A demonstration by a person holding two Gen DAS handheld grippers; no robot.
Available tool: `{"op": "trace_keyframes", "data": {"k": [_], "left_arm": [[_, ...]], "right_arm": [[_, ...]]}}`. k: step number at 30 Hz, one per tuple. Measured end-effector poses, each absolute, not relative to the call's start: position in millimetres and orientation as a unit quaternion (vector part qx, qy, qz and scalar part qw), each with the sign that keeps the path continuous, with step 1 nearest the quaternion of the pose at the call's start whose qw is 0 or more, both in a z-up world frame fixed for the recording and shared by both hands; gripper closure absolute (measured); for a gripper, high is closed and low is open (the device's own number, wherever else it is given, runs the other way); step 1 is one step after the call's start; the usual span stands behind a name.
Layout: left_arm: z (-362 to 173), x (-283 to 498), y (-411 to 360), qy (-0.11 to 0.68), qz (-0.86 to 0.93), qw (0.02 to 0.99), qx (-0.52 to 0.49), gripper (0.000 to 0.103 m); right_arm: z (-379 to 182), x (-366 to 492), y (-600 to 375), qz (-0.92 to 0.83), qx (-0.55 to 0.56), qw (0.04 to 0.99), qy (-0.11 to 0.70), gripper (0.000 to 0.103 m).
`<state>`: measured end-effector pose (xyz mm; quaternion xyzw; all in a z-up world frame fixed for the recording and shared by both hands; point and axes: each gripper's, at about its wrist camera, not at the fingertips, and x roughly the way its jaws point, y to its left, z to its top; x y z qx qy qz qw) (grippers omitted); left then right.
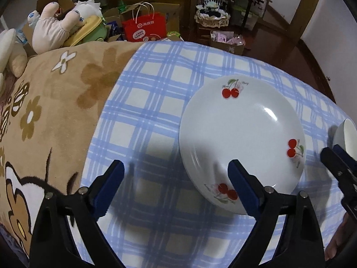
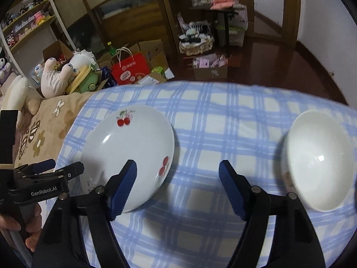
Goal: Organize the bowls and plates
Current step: 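Move both tools to opposite rims of another cherry plate, then close both grippers on the cherry plate rims and lift it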
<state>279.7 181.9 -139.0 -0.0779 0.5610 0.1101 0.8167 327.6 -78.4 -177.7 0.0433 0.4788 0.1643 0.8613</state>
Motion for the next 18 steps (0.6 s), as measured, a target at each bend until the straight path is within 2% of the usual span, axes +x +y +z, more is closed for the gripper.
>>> {"op": "trace_keyframes", "data": {"k": [4, 6, 8, 9, 11, 12, 13, 15, 18], "left_arm": [[-146.0, 282.2, 186.6, 0.558, 0.111, 0.818, -0.085, 0.020], [-151.2, 283.0, 188.7, 0.561, 0.109, 0.816, -0.091, 0.027], [-159.7, 284.4, 191.1, 0.573, 0.104, 0.806, -0.103, 0.048], [-166.1, 285.7, 193.2, 0.586, 0.097, 0.796, -0.117, 0.062], [-170.8, 286.0, 196.4, 0.585, 0.085, 0.794, -0.142, 0.066], [-170.4, 286.2, 196.3, 0.580, 0.085, 0.798, -0.141, 0.071], [-169.8, 286.7, 195.0, 0.578, 0.082, 0.800, -0.139, 0.078], [-170.7, 287.4, 192.1, 0.573, 0.069, 0.805, -0.138, 0.085], [-173.5, 287.2, 195.1, 0.567, 0.063, 0.807, -0.152, 0.088]], "right_arm": [[-195.5, 337.6, -74.3, 0.168, 0.056, 0.850, 0.496, 0.033], [-201.3, 343.1, -71.2, 0.172, 0.057, 0.845, 0.503, 0.044], [-203.9, 347.1, -67.9, 0.173, 0.055, 0.844, 0.505, 0.054], [-205.7, 349.7, -66.0, 0.175, 0.054, 0.844, 0.504, 0.065], [-209.7, 354.0, -64.2, 0.173, 0.057, 0.844, 0.505, 0.080], [-212.9, 356.8, -63.7, 0.172, 0.064, 0.841, 0.509, 0.084], [-215.1, 358.6, -64.0, 0.174, 0.071, 0.839, 0.511, 0.087], [-218.9, 361.4, -62.2, 0.178, 0.074, 0.836, 0.513, 0.090], [-220.9, 364.9, -57.7, 0.184, 0.072, 0.834, 0.516, 0.094]]}}
